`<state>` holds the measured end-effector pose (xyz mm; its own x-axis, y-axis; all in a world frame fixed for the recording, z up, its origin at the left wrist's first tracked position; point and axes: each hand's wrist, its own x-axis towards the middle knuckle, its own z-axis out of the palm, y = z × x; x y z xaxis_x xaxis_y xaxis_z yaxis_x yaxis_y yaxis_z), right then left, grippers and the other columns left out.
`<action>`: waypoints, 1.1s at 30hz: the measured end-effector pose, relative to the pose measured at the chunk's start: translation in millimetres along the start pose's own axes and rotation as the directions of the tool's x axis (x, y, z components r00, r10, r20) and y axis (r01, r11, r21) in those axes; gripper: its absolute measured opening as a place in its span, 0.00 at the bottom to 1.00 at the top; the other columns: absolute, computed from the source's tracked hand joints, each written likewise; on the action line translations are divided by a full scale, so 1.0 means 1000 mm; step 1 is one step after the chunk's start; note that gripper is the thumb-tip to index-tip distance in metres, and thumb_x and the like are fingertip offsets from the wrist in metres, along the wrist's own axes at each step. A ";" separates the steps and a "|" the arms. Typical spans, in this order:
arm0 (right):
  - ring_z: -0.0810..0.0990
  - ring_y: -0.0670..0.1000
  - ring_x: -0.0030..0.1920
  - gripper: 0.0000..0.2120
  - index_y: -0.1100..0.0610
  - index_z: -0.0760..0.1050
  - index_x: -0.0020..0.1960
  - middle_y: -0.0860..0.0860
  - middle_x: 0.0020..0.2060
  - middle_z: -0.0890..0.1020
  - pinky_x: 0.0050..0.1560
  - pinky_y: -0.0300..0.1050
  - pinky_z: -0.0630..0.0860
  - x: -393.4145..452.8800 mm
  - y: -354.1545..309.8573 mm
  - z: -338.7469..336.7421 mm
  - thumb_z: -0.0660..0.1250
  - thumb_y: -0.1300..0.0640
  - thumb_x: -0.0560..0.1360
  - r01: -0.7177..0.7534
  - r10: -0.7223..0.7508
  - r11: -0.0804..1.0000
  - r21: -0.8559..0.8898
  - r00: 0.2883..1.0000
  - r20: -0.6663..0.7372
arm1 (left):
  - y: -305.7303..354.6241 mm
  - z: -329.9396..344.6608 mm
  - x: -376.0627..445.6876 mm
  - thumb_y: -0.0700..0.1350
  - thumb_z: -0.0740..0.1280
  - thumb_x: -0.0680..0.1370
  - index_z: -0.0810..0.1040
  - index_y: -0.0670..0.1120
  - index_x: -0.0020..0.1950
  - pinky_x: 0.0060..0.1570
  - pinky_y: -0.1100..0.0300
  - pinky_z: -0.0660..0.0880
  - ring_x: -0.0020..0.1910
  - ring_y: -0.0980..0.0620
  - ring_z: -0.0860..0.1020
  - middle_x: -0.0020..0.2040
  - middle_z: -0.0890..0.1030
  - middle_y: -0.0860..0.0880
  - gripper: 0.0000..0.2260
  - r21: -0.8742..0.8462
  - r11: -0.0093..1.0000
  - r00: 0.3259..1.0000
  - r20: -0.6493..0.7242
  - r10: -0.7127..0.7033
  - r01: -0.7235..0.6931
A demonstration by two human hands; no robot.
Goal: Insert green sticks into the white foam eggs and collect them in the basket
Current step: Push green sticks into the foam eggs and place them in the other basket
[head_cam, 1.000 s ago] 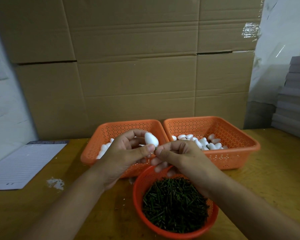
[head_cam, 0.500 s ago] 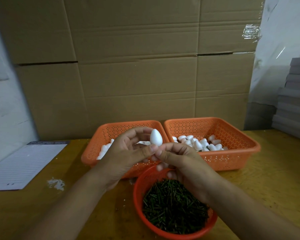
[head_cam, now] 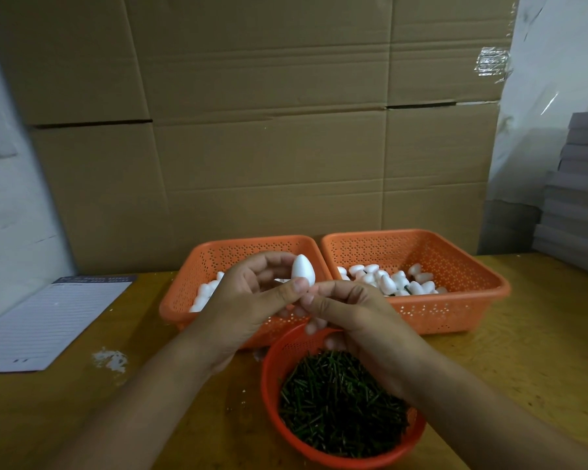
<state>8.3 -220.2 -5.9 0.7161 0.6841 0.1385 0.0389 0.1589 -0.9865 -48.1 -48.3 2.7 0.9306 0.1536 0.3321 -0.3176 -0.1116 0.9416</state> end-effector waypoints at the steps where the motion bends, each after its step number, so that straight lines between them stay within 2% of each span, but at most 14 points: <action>1: 0.80 0.43 0.37 0.08 0.57 0.84 0.50 0.50 0.41 0.86 0.32 0.35 0.72 0.000 -0.001 -0.001 0.72 0.54 0.74 0.005 -0.005 1.000 -0.008 1.000 0.004 | 0.000 0.000 0.000 0.48 0.75 0.70 0.80 0.47 0.60 0.44 0.60 0.81 0.45 0.50 0.84 0.53 0.86 0.46 0.19 0.001 1.000 1.000 0.010 -0.007 0.007; 4: 0.81 0.43 0.37 0.06 0.55 0.85 0.46 0.50 0.41 0.86 0.32 0.35 0.73 0.000 -0.001 -0.005 0.72 0.53 0.75 0.014 -0.014 0.999 -0.035 1.000 -0.008 | -0.001 -0.001 0.000 0.47 0.74 0.72 0.79 0.46 0.62 0.46 0.59 0.80 0.48 0.49 0.84 0.55 0.85 0.45 0.19 -0.003 1.000 0.999 0.040 -0.023 0.023; 7: 0.80 0.42 0.36 0.05 0.54 0.84 0.45 0.49 0.38 0.85 0.32 0.34 0.73 0.000 -0.001 -0.004 0.72 0.54 0.76 0.012 -0.013 0.999 -0.042 1.000 -0.027 | 0.000 0.000 -0.001 0.48 0.75 0.72 0.82 0.51 0.58 0.45 0.60 0.79 0.50 0.50 0.84 0.58 0.85 0.47 0.15 -0.013 1.000 0.999 0.047 -0.007 0.008; 9: 0.80 0.43 0.36 0.04 0.53 0.84 0.44 0.49 0.38 0.85 0.32 0.35 0.73 0.001 0.000 -0.003 0.72 0.54 0.75 0.010 -0.012 0.999 -0.045 0.999 -0.038 | 0.001 0.001 -0.001 0.51 0.76 0.71 0.83 0.55 0.53 0.43 0.62 0.79 0.49 0.52 0.83 0.56 0.85 0.49 0.12 -0.024 1.000 0.999 0.047 0.015 -0.014; 12: 0.80 0.43 0.36 0.04 0.55 0.85 0.44 0.51 0.39 0.85 0.33 0.35 0.73 0.000 0.001 -0.002 0.72 0.56 0.75 0.011 -0.014 0.998 -0.061 0.999 -0.046 | 0.002 0.001 -0.001 0.53 0.75 0.70 0.84 0.55 0.50 0.42 0.62 0.79 0.45 0.54 0.83 0.51 0.85 0.50 0.10 -0.019 0.999 0.998 0.053 0.037 -0.036; 16: 0.79 0.44 0.35 0.05 0.59 0.84 0.45 0.52 0.38 0.85 0.32 0.35 0.73 -0.001 -0.001 -0.001 0.70 0.59 0.77 0.003 -0.004 0.999 -0.046 1.000 -0.023 | 0.000 -0.002 -0.001 0.55 0.74 0.71 0.84 0.52 0.54 0.51 0.52 0.79 0.46 0.50 0.82 0.55 0.84 0.39 0.14 -0.011 1.000 0.998 0.070 -0.005 0.005; 19: 0.78 0.44 0.34 0.05 0.59 0.83 0.44 0.52 0.38 0.84 0.31 0.35 0.72 -0.001 -0.003 -0.001 0.70 0.60 0.77 -0.013 0.013 1.000 -0.022 1.000 0.000 | 0.000 -0.003 -0.001 0.54 0.74 0.72 0.84 0.51 0.56 0.50 0.56 0.79 0.46 0.50 0.81 0.58 0.82 0.35 0.15 -0.050 0.998 0.994 0.105 -0.029 0.034; 23: 0.77 0.44 0.32 0.04 0.60 0.83 0.45 0.53 0.37 0.83 0.30 0.35 0.72 0.000 -0.003 0.000 0.70 0.60 0.77 -0.028 0.028 1.000 0.010 1.000 -0.009 | 0.000 -0.004 0.000 0.54 0.74 0.72 0.84 0.51 0.56 0.48 0.58 0.80 0.46 0.51 0.81 0.57 0.83 0.39 0.15 -0.075 0.996 0.994 0.110 -0.030 0.038; 26: 0.77 0.43 0.32 0.04 0.59 0.83 0.44 0.51 0.37 0.83 0.31 0.35 0.72 -0.001 -0.003 0.001 0.71 0.59 0.76 -0.017 0.017 1.000 0.011 0.999 -0.045 | 0.000 -0.001 -0.001 0.53 0.75 0.71 0.84 0.54 0.55 0.49 0.54 0.79 0.47 0.50 0.82 0.56 0.84 0.44 0.14 -0.054 0.998 0.996 0.087 -0.001 0.006; 30: 0.77 0.43 0.32 0.04 0.58 0.83 0.42 0.51 0.36 0.83 0.31 0.34 0.72 -0.001 -0.003 0.003 0.72 0.58 0.74 -0.002 0.002 1.000 0.012 0.998 -0.068 | -0.001 0.004 -0.001 0.48 0.78 0.70 0.82 0.50 0.57 0.41 0.62 0.79 0.45 0.52 0.83 0.55 0.85 0.47 0.16 -0.028 0.999 0.999 0.027 0.021 -0.020; 33: 0.78 0.44 0.33 0.04 0.57 0.84 0.42 0.51 0.36 0.84 0.32 0.35 0.72 -0.002 -0.002 0.004 0.73 0.58 0.74 0.006 -0.006 1.000 0.003 0.998 -0.066 | -0.002 0.006 -0.001 0.46 0.76 0.70 0.81 0.48 0.59 0.40 0.63 0.78 0.45 0.52 0.84 0.54 0.85 0.46 0.17 -0.001 0.999 0.999 0.007 0.041 -0.041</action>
<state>4.4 -219.1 -3.5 0.7603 0.6346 0.1385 0.0414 0.1654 -0.9854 -47.6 -54.0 0.3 0.9180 0.1420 0.3703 -0.3559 -0.1172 0.9271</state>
